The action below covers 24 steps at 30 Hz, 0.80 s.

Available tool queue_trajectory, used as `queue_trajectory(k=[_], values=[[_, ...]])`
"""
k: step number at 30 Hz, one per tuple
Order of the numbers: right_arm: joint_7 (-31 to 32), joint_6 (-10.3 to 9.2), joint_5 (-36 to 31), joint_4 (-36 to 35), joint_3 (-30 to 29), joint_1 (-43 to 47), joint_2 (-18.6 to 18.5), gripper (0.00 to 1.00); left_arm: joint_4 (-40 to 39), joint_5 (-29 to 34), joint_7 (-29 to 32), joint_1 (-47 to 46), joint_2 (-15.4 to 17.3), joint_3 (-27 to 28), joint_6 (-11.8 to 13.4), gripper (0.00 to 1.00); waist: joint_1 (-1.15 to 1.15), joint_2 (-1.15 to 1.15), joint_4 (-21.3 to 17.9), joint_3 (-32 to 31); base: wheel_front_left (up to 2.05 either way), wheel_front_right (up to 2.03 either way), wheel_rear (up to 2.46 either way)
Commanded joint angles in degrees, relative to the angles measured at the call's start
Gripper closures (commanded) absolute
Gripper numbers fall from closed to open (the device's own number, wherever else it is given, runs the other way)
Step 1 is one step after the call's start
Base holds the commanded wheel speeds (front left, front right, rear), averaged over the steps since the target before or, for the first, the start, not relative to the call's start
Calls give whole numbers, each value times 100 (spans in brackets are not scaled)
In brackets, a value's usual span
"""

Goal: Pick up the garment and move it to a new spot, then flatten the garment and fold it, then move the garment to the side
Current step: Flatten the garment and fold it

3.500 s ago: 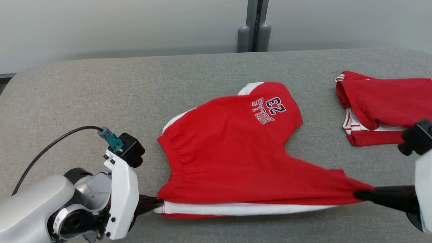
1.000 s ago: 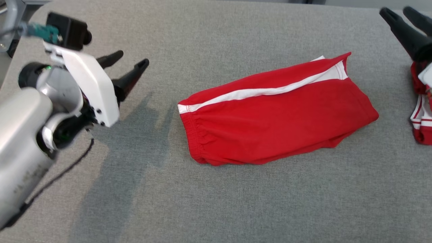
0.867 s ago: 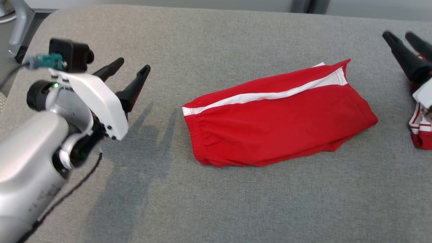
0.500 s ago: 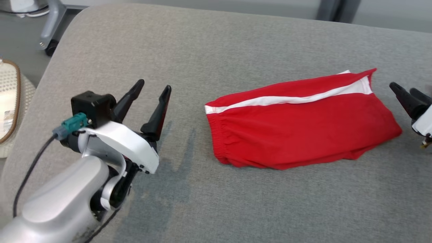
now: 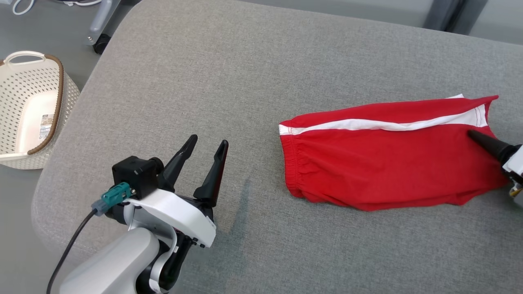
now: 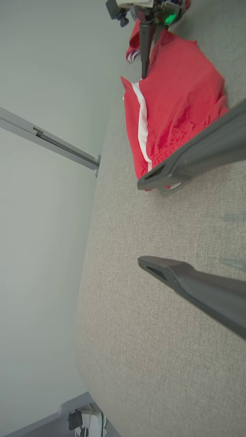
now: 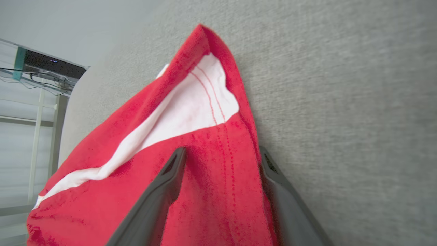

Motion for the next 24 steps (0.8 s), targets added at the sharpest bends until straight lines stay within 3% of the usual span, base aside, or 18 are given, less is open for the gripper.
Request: queue_trajectory(k=[1, 4, 10, 11, 12, 13, 24], values=[[244, 3, 189, 112, 30, 86, 201, 0, 7, 46, -43, 114, -47, 54, 50, 0, 0, 0, 36, -21, 0, 0, 0], [511, 2, 468, 80, -18, 90, 326, 0, -7, 89, -59, 210, -103, 103, 57, 0, 0, 0, 67, -46, 0, 0, 0], [619, 2, 395, 22, 139, 51, 369, 0, 47, 163, -82, 321, -200, 110, 39, 0, 0, 0, 90, -105, 0, 0, 0], [567, 2, 327, 18, 180, 40, 341, 4, 53, 168, -85, 322, -213, 115, 31, 0, 0, 0, 93, -118, 0, 0, 0], [481, 2, 264, 9, 214, 22, 315, 68, 61, 169, -87, 317, -222, 123, 25, 0, 0, 0, 94, -125, 0, 0, 0], [402, 2, 243, 27, 215, 10, 307, 100, 71, 182, -89, 316, -231, 129, 20, 0, 0, 0, 93, -137, 0, 0, 0], [-243, 3, 214, -185, 257, 313, 176, 100, 138, 251, -94, 581, -277, 165, -6, 0, 0, 0, -208, -571, 0, 0, 0]])
